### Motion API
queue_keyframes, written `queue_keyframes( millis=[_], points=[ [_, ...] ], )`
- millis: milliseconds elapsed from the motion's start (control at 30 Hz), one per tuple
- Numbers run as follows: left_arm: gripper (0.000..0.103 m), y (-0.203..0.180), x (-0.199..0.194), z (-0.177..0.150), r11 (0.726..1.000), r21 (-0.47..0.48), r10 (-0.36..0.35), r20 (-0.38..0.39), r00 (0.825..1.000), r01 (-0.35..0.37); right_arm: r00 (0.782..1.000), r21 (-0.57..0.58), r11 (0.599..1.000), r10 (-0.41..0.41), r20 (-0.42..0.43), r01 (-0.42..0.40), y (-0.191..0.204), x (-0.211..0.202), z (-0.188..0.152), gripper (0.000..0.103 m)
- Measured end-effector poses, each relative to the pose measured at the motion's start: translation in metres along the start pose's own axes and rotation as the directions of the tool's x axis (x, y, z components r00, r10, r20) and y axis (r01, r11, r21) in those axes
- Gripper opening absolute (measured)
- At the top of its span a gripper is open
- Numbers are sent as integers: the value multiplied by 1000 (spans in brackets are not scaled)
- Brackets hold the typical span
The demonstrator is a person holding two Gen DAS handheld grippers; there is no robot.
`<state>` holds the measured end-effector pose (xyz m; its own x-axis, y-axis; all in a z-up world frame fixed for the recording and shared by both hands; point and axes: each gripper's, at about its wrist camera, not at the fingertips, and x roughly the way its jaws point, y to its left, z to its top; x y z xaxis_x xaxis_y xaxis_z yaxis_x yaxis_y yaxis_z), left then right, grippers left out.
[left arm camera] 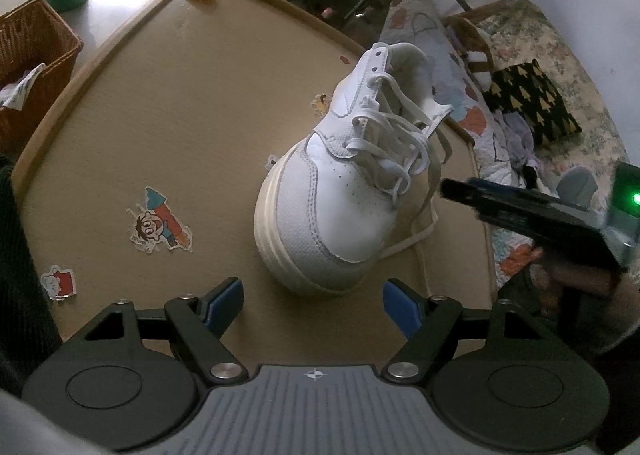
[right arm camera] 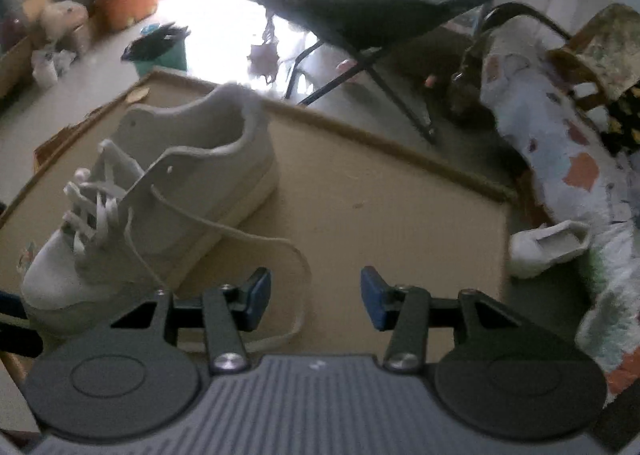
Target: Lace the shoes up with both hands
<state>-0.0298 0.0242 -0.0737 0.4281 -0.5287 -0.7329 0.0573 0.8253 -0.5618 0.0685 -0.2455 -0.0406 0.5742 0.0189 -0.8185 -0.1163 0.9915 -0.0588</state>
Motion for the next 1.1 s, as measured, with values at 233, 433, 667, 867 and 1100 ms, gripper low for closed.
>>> queue_keyframes(
  millis=[233, 433, 667, 867, 1100],
  points=[
    [78, -1, 1, 0, 1000, 16, 3, 2, 1000, -3, 998, 84, 996, -16, 63, 10, -1, 23, 13, 50],
    [78, 2, 2, 1, 1000, 10, -1, 4, 1000, 1, 978, 92, 975, -208, 34, 204, -20, 26, 23, 50],
    [78, 4, 5, 1, 1000, 5, -5, 5, 1000, 5, 947, -58, 945, -322, -11, 321, -65, 14, 28, 50],
    [78, 8, 4, -1, 1000, -2, -6, 7, 1000, 6, 992, -149, 986, -86, -94, 72, -88, -8, 17, 50],
    [78, 11, 3, -1, 1000, -23, -16, 12, 1000, 17, 982, -354, 918, 140, -130, -178, -55, -44, -16, 50]
  ],
)
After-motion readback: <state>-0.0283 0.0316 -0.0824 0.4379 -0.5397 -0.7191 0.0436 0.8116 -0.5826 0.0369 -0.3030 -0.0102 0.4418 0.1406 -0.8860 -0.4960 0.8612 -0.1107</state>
